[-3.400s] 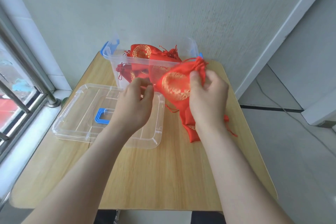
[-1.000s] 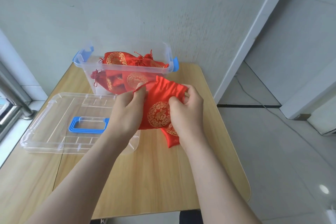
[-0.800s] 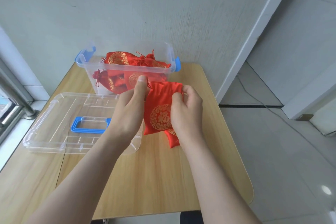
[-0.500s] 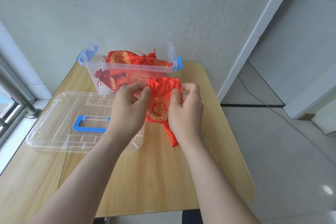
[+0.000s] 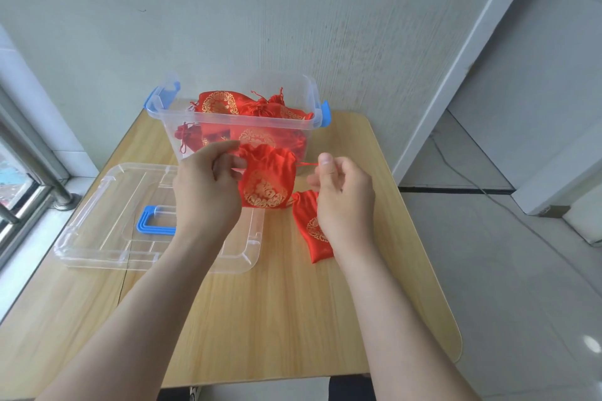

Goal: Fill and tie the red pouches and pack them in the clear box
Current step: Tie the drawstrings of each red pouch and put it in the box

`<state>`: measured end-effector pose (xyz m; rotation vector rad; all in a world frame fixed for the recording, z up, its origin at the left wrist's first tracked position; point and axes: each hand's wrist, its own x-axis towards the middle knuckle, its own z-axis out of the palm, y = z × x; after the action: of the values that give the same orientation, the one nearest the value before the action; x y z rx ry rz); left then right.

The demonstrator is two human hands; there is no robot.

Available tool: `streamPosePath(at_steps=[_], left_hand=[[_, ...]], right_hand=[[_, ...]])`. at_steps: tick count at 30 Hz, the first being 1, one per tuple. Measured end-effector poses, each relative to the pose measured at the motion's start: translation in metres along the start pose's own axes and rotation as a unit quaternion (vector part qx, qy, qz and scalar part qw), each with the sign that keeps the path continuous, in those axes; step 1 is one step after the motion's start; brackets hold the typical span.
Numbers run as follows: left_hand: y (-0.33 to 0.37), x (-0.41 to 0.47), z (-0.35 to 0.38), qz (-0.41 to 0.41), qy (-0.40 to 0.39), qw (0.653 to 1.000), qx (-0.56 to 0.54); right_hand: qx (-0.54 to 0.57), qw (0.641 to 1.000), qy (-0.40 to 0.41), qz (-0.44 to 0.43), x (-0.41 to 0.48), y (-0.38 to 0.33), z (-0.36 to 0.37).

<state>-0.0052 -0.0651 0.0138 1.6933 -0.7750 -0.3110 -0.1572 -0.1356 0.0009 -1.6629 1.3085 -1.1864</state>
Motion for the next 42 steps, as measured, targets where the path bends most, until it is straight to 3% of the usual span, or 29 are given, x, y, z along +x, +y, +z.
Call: streamPosePath(at_steps=[3,8,18,20,25,27,30,36,39,42], left_hand=[[0.001,-0.001,-0.001,-0.002,0.007,1.000,-0.015],[-0.002,0.000,-0.009,-0.061,0.027,0.998,-0.002],[-0.004,0.005,-0.010,-0.152,0.014,0.973,-0.171],[-0.002,0.007,-0.007,-0.179,0.012,0.953,-0.244],[0.005,0.014,-0.009,-0.232,-0.022,0.845,-0.482],[0.003,0.016,-0.009,-0.239,-0.022,0.835,-0.496],[-0.003,0.020,-0.011,-0.242,0.016,0.848,-0.471],[0.003,0.017,-0.010,-0.188,0.060,0.916,-0.350],[0.007,0.012,-0.008,-0.128,0.040,0.939,-0.316],[0.012,0.010,-0.007,-0.097,-0.024,0.949,-0.300]], right_hand=[[0.136,0.987,-0.007,0.088,-0.002,-0.009,-0.005],[0.328,0.921,0.018,0.210,-0.003,-0.022,-0.010],[0.491,0.839,0.025,0.235,-0.002,-0.026,-0.004],[0.515,0.820,0.023,0.249,-0.002,-0.028,-0.003],[0.542,0.782,0.009,0.308,-0.005,-0.028,0.000],[0.538,0.777,0.011,0.328,-0.006,-0.027,0.001],[0.536,0.768,0.040,0.347,-0.006,-0.029,0.000],[0.505,0.793,0.136,0.312,-0.001,-0.029,-0.002],[0.382,0.875,0.123,0.270,-0.008,-0.029,0.001],[0.208,0.958,0.029,0.197,-0.020,-0.026,0.004]])
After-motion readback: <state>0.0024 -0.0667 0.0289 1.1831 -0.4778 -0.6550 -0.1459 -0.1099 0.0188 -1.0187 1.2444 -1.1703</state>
